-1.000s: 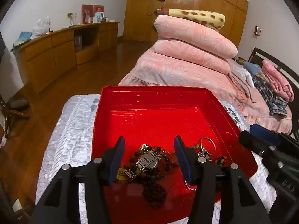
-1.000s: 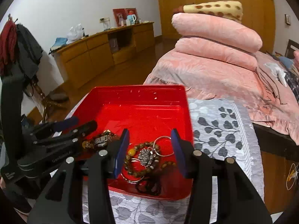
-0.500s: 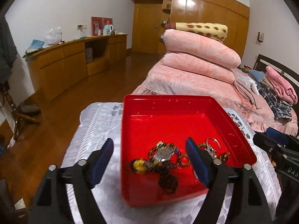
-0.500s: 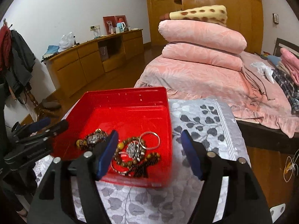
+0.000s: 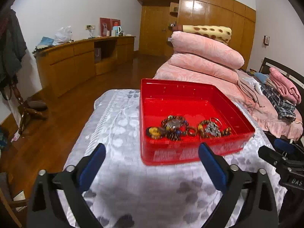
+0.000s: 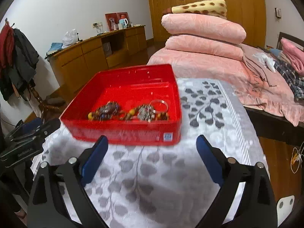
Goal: Organize jewelry
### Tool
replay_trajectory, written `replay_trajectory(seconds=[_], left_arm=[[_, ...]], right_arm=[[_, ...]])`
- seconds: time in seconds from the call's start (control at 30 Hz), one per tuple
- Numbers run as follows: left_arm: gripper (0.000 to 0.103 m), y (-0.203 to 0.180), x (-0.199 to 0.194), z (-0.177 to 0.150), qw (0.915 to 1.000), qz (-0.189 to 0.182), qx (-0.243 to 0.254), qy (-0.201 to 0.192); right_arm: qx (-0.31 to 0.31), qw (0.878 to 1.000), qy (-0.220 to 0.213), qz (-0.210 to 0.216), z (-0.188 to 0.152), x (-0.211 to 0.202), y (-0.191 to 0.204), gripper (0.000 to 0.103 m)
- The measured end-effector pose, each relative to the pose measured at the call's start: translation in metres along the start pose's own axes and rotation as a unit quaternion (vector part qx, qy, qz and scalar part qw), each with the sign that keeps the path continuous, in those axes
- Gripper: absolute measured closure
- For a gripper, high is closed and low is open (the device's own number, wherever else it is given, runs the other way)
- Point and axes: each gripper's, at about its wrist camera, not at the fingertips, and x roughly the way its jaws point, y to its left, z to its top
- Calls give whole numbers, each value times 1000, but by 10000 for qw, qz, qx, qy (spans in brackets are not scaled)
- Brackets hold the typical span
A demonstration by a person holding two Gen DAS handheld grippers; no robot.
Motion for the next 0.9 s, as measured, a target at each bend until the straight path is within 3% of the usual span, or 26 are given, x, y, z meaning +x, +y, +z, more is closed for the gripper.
replay_trajectory(seconds=[0.3,0.9], left_arm=[[6,-12,-26,-31,9989,170,431,-29],[6,-15,-116,-17,9921,-55,450,-1172]], right_arm=[[-239,9995,-112,-177,-31,-24,21,6],[-372,9901,-1352,-31,-25,-116,33,5]])
